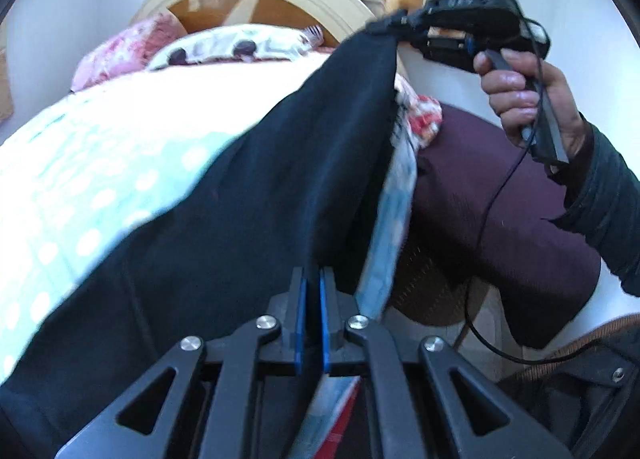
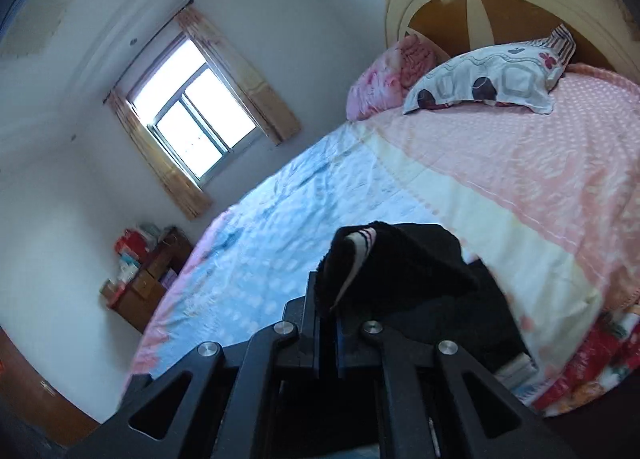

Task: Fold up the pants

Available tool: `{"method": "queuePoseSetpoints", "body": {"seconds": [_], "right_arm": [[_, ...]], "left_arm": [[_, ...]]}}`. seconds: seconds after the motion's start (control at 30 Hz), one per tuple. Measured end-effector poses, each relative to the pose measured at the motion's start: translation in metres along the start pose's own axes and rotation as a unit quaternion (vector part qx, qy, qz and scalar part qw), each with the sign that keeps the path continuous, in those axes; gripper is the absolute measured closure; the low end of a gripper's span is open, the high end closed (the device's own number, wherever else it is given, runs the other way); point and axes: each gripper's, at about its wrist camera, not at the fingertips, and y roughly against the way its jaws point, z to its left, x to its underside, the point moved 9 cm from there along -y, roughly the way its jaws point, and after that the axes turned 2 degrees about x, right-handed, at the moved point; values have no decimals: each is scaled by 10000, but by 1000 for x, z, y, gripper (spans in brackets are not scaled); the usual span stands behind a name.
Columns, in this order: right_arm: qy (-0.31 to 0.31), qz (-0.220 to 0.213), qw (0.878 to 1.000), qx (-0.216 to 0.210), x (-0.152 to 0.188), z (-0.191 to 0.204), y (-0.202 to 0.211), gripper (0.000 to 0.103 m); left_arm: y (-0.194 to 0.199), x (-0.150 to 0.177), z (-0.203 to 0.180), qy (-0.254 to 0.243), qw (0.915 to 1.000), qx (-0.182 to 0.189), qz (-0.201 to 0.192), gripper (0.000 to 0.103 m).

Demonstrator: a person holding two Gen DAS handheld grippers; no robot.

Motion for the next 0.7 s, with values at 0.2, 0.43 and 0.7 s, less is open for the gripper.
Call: {"method": "queuePoseSetpoints", "body": {"seconds": [0.2,0.43,0.7], "right_arm": [[-1170,696,9880,732,60,-90,-1,96],[-962,233,9813,1648,35,-105,35,53],[-430,509,9901,1234,-35,-80,10,53]], "left_arm": [[-20,17,-4,-147,9994,104,303,95],[-14,16,6,131,9996,153,183,84],[27,0,37,344,9976,-458,-395,45]]}}
